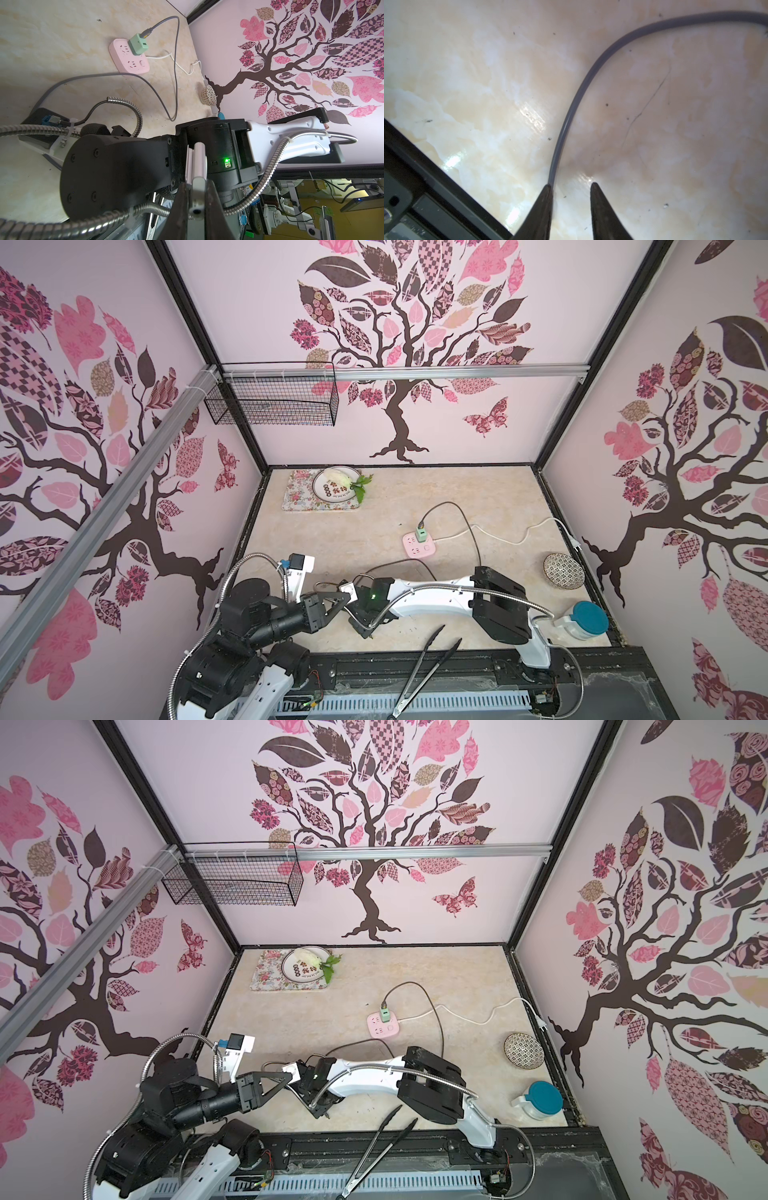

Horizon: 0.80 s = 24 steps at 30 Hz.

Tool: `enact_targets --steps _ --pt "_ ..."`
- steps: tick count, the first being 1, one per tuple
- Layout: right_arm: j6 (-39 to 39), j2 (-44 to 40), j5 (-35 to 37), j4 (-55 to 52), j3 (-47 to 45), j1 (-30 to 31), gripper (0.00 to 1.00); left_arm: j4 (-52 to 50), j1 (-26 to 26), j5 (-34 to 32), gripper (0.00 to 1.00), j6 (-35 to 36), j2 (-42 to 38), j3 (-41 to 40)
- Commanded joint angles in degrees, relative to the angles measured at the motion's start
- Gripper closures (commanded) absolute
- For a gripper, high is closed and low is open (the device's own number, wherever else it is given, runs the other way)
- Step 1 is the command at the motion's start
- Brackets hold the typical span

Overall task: Charge mp3
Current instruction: Pick up the charging cable from the center of the board.

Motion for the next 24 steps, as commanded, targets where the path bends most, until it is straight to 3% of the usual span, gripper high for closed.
enact_targets --steps 1,24 --pt "0.6 -0.4 -0.6 -3.2 0.8 0.9 0.67 0.5 0.2 0.1 0.91 0.5 0.0 1.3" --pt "-1.1 6.6 -1.1 -8.4 7.1 2.9 0.7 -0.8 0.3 0.4 0.91 0.5 -1.0 1.5"
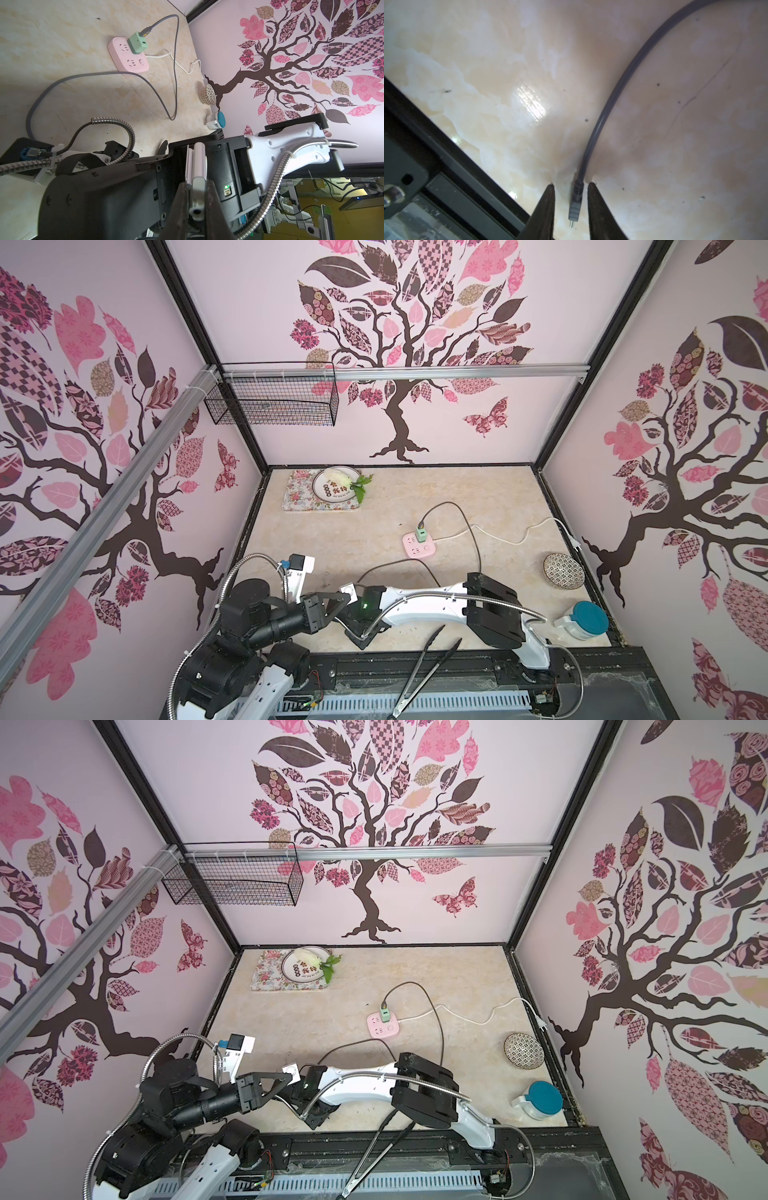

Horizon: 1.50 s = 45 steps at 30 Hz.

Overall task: Charge mp3
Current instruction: Pick up the charging cable from the center of the board.

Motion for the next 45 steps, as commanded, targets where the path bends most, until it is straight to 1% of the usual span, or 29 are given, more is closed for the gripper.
enact_targets --steps 1,6,13,15,19,21,22,26,28,30,32,33,35,36,39,41,43,45 --pt "-0.7 2.9 0.2 -3.8 1.9 0.0 0.7 -0.5 0.2 0.2 0.91 0.6 -0.8 1.7" --pt "-0.2 2.7 1.5 -4.4 0.2 0.0 0.7 -0.5 0.2 -0.1 0.91 0.8 -0.5 1.5" --pt "0.2 2.5 2.1 -4.8 -0.5 0.0 0.76 -0.4 0.2 -0.2 0.91 1.0 0.2 1.8" --pt "0.2 3.1 1.8 -4.8 -0.6 0.0 0.8 -0.4 0.2 -0.1 0.91 1.0 0.3 2.0" --pt "0.2 3.6 0.1 -3.5 -1.4 -0.4 0.94 -0.4 0.3 -0.4 0.91 0.8 0.2 1.8" --pt "0.7 2.3 -2.7 -1.1 -3.4 -1.9 0.99 -0.1 0.2 -0.3 0.91 0.5 0.0 1.6" --pt "1.2 1.1 -4.4 0.7 -5.3 -3.2 1.0 0.1 0.2 -0.2 0.91 0.3 -0.1 1.5" --pt "3.4 -6.9 -11.2 8.5 -12.2 -10.2 1.0 2.4 0.2 1.0 0.91 0.2 -0.2 0.8" --pt "6.6 -12.1 -15.1 13.7 -16.8 -15.1 1.0 4.1 0.2 1.8 0.92 0.7 -0.4 0.5" --pt "11.1 -18.6 -19.6 22.3 -23.7 -20.6 1.0 9.8 0.2 5.0 0.92 -0.4 -0.9 -1.5" --pt "16.5 -26.8 -22.5 32.6 -31.7 -26.6 1.0 19.5 0.2 8.6 0.92 -4.3 -1.4 -5.5" --pt "18.9 -29.9 -22.9 36.1 -34.4 -29.0 1.0 23.6 0.2 9.9 0.92 -6.6 -1.4 -7.5" --pt "23.0 -35.6 -23.9 41.5 -37.8 -34.0 1.0 35.7 0.2 13.3 0.92 -10.9 -0.4 -12.6" --pt "24.2 -37.7 -23.9 43.1 -38.4 -35.6 1.0 40.6 0.2 15.0 0.92 -11.9 0.4 -14.4" --pt "30.2 -44.2 -21.7 51.3 -41.5 -39.4 1.0 56.1 0.2 20.3 0.92 -14.3 5.7 -18.6" --pt "38.0 -48.7 -18.0 60.8 -46.7 -40.8 1.0 70.0 0.4 23.3 0.93 -17.6 10.8 -20.5" --pt "46.3 -52.7 -13.3 68.6 -52.7 -41.5 1.0 75.1 0.2 25.6 0.95 -16.8 15.8 -19.5" --pt "52.2 -55.7 -9.1 76.6 -58.0 -41.8 1.0 84.9 0.2 26.8 0.96 -19.5 20.5 -20.2"
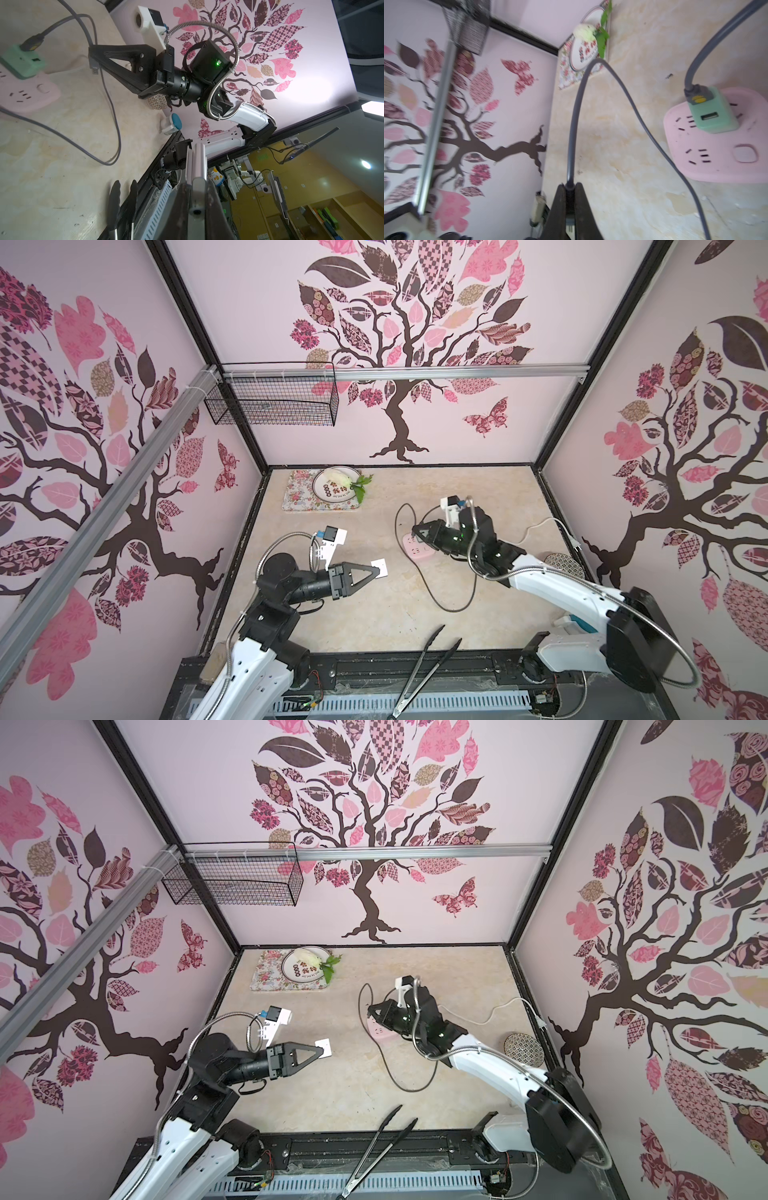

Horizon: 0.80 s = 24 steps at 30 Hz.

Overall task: Charge mp3
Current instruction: Pick up the charging cable from the center of the board.

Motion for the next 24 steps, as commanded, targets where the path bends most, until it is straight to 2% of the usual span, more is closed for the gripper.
enact_targets --steps 1,5,6,7,12,18,24 --pt "16.0 -3.9 8.8 16.7 -7.1 -0.5 1.0 29.5 0.3 5.7 0.96 -6.8 5.8 -2.1" --pt "21.5 -5.6 15.5 26.7 -12.0 -0.6 1.0 54.7 0.3 3.3 0.97 -14.8 17.5 -6.7" --pt "22.6 -5.4 17.2 29.5 -12.8 -0.5 1.0 64.0 0.3 2.6 0.97 -18.0 21.8 -8.0" --pt "23.2 -5.4 18.7 31.5 -13.1 -0.5 1.0 66.9 0.2 2.1 0.97 -18.7 25.1 -8.4" --pt "22.2 -3.6 21.7 42.4 -13.8 -0.6 1.0 66.9 -1.6 0.8 0.97 -15.2 29.8 -5.8" --pt "19.8 -2.3 22.8 47.0 -14.1 1.2 1.0 66.9 1.6 -1.5 1.0 -15.6 33.4 -4.7" --pt "19.4 7.6 16.5 60.8 -10.3 4.0 1.0 67.0 1.2 -0.5 1.0 -17.3 35.3 -0.7"
